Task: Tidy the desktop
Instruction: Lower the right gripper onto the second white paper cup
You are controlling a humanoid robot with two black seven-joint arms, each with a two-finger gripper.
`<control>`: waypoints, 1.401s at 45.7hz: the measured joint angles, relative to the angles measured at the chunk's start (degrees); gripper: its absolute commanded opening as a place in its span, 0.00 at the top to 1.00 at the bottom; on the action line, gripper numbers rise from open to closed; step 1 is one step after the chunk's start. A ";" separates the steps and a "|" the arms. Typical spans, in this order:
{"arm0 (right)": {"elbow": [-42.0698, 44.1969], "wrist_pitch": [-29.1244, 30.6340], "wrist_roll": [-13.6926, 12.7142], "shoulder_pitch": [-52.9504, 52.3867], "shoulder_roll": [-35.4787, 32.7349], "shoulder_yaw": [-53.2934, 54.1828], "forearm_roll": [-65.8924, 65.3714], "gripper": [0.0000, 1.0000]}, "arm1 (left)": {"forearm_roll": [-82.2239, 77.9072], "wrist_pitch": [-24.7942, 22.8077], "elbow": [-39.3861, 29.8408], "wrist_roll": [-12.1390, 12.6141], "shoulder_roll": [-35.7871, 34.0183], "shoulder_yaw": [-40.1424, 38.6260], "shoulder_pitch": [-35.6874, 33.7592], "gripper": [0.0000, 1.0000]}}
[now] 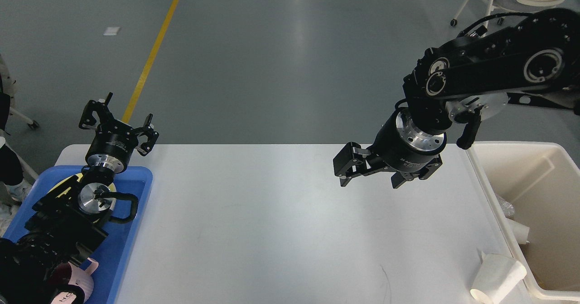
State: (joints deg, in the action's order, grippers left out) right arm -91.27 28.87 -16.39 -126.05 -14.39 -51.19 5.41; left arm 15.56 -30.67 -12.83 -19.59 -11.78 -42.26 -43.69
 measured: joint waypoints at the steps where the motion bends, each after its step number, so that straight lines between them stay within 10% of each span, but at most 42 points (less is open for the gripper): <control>1: 0.01 -0.04 0.00 0.03 0.23 -0.13 0.19 0.00 | -0.01 0.00 0.00 0.00 0.00 0.00 0.00 0.01; 20: 0.15 -13.10 -0.10 16.15 -5.58 -16.97 -2.42 0.00 | -0.01 0.00 0.00 -0.04 0.00 -0.02 0.02 0.01; 51: 10.11 -38.17 0.63 49.03 -15.57 -11.00 -1.03 0.00 | -0.01 0.00 0.00 0.00 0.00 -0.02 0.02 0.01; 64: 13.76 -37.93 0.83 56.08 -18.79 -3.45 -1.27 0.26 | -0.01 0.00 0.00 0.00 0.00 0.00 0.01 0.00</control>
State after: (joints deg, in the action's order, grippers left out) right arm -77.51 -9.07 -15.56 -69.97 -33.18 -54.63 4.14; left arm 15.55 -30.67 -12.83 -19.59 -11.78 -42.26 -43.68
